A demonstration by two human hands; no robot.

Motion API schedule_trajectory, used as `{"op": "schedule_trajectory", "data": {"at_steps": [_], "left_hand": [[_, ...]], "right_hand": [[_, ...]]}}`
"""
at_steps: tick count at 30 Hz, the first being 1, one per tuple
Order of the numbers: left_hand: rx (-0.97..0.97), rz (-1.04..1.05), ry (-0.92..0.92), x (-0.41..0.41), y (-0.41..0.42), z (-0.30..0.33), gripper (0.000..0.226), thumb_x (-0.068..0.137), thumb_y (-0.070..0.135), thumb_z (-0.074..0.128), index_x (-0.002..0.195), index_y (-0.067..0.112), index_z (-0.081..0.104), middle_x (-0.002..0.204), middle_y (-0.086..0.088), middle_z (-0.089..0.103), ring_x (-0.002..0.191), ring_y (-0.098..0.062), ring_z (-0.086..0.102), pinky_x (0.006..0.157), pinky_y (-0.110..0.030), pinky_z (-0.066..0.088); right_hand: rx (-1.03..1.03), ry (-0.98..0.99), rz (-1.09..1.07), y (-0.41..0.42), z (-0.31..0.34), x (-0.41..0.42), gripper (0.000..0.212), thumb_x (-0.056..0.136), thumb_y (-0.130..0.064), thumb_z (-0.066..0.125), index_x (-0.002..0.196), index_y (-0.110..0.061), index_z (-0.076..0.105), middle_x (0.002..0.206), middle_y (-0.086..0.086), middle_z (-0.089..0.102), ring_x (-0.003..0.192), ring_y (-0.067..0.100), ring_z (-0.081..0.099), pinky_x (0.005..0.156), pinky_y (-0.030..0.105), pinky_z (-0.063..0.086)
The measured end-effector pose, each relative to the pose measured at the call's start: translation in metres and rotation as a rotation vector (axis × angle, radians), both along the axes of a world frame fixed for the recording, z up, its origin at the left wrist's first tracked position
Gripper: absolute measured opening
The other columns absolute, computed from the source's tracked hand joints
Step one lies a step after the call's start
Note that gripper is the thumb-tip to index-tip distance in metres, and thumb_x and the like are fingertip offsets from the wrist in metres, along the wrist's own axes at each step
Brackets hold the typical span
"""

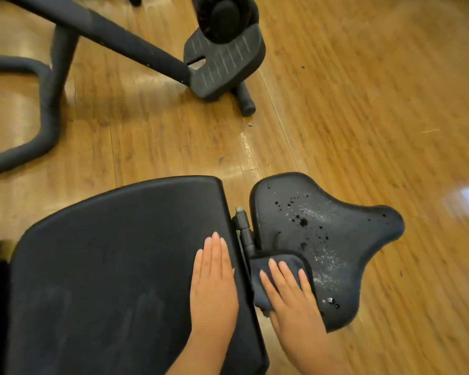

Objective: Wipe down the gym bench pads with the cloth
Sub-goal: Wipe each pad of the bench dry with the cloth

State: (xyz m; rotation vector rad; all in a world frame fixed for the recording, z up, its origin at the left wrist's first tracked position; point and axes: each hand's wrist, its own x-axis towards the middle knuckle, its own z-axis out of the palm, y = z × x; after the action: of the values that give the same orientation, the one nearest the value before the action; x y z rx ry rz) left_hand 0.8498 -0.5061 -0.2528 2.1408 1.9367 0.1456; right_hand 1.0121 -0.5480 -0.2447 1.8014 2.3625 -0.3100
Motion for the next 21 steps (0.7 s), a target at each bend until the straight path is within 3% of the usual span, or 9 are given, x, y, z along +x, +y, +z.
{"op": "schedule_trajectory", "data": {"at_steps": [2, 5, 9, 12, 14, 16, 21], "left_hand": [[0.015, 0.002, 0.007, 0.0, -0.001, -0.001, 0.06, 0.1, 0.024, 0.0, 0.139, -0.007, 0.034, 0.148, -0.023, 0.028, 0.139, -0.032, 0.021, 0.116, -0.042, 0.006], [-0.002, -0.001, 0.016, 0.0, 0.0, -0.001, 0.057, 0.1, 0.024, 0.006, 0.139, -0.007, 0.032, 0.148, -0.023, 0.027, 0.139, -0.033, 0.02, 0.116, -0.042, 0.006], [-0.009, -0.011, 0.048, 0.0, 0.001, 0.0, 0.055, 0.091, 0.023, 0.026, 0.136, -0.007, 0.038, 0.147, -0.024, 0.031, 0.138, -0.031, 0.022, 0.115, -0.041, 0.006], [-0.01, -0.008, 0.077, 0.001, 0.0, 0.0, 0.054, 0.095, 0.024, 0.02, 0.137, -0.006, 0.037, 0.147, -0.022, 0.032, 0.138, -0.032, 0.026, 0.115, -0.041, 0.006], [-0.02, 0.011, 0.078, 0.001, -0.001, 0.0, 0.057, 0.099, 0.024, 0.006, 0.138, -0.005, 0.036, 0.147, -0.022, 0.033, 0.137, -0.033, 0.03, 0.114, -0.041, 0.008], [-0.013, 0.024, 0.081, 0.001, 0.0, 0.001, 0.059, 0.1, 0.025, 0.0, 0.139, -0.005, 0.035, 0.147, -0.022, 0.033, 0.137, -0.032, 0.031, 0.113, -0.042, 0.01], [-0.018, 0.013, 0.091, 0.001, 0.0, 0.001, 0.053, 0.097, 0.023, 0.016, 0.139, -0.004, 0.033, 0.147, -0.021, 0.033, 0.137, -0.032, 0.031, 0.112, -0.042, 0.011]], "right_hand": [[-0.048, 0.007, 0.0, 0.004, -0.003, -0.001, 0.089, 0.06, -0.03, 0.074, 0.138, -0.013, 0.033, 0.147, 0.008, 0.031, 0.141, 0.022, 0.008, 0.11, 0.047, 0.01], [-0.07, 0.008, -0.015, 0.011, -0.004, -0.004, 0.102, 0.053, -0.024, 0.081, 0.14, -0.012, 0.03, 0.149, 0.008, 0.028, 0.14, 0.024, 0.013, 0.111, 0.047, 0.01], [0.018, 0.047, -0.027, 0.042, 0.001, -0.013, 0.082, 0.066, -0.014, 0.066, 0.14, -0.009, 0.029, 0.146, 0.011, 0.038, 0.139, 0.024, 0.022, 0.111, 0.047, 0.01], [0.061, 0.007, -0.049, 0.089, 0.001, -0.025, 0.069, 0.073, -0.012, 0.064, 0.138, -0.006, 0.04, 0.146, 0.013, 0.038, 0.137, 0.027, 0.03, 0.111, 0.047, 0.012], [0.086, -0.075, -0.058, 0.132, 0.005, -0.034, 0.065, 0.084, -0.016, 0.057, 0.143, -0.006, 0.032, 0.152, 0.014, 0.025, 0.141, 0.027, 0.019, 0.114, 0.046, 0.004], [0.054, -0.114, -0.08, 0.177, 0.005, -0.041, 0.059, 0.096, -0.022, 0.038, 0.148, -0.007, 0.014, 0.157, 0.011, 0.006, 0.144, 0.024, -0.001, 0.114, 0.044, -0.006], [0.012, -0.161, -0.072, 0.194, 0.009, -0.039, 0.058, 0.098, -0.024, 0.033, 0.148, -0.008, 0.01, 0.157, 0.009, 0.003, 0.144, 0.024, -0.007, 0.114, 0.043, -0.009]]}}
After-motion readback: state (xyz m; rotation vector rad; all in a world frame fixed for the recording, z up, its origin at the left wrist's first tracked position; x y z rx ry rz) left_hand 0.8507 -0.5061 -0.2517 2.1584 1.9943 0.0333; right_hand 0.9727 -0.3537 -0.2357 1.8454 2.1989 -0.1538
